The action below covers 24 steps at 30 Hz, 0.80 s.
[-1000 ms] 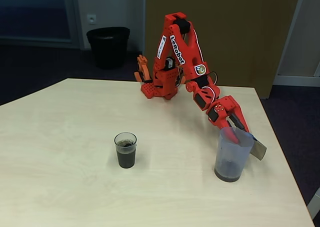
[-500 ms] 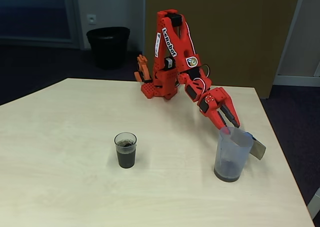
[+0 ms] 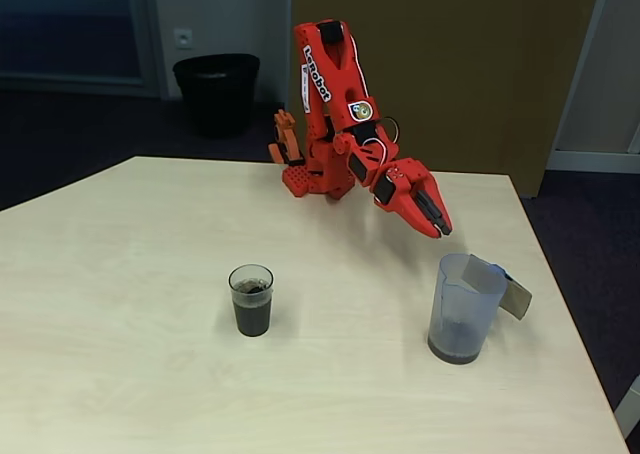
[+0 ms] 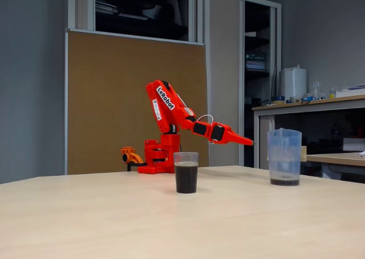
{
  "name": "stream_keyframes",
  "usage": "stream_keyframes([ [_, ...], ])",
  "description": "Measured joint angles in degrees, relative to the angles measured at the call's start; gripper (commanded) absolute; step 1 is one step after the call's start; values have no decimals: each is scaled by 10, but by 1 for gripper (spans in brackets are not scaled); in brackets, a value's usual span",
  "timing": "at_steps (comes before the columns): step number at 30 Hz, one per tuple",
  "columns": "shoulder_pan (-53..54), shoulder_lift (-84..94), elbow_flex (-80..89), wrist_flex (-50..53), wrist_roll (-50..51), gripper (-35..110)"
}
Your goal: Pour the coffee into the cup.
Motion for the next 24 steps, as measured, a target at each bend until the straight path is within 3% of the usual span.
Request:
stream_keyframes([
  [8, 54, 90, 11, 82, -209, 0],
  [17, 234, 197, 85, 206, -535, 0],
  [24, 359, 287, 97, 418, -640, 0],
])
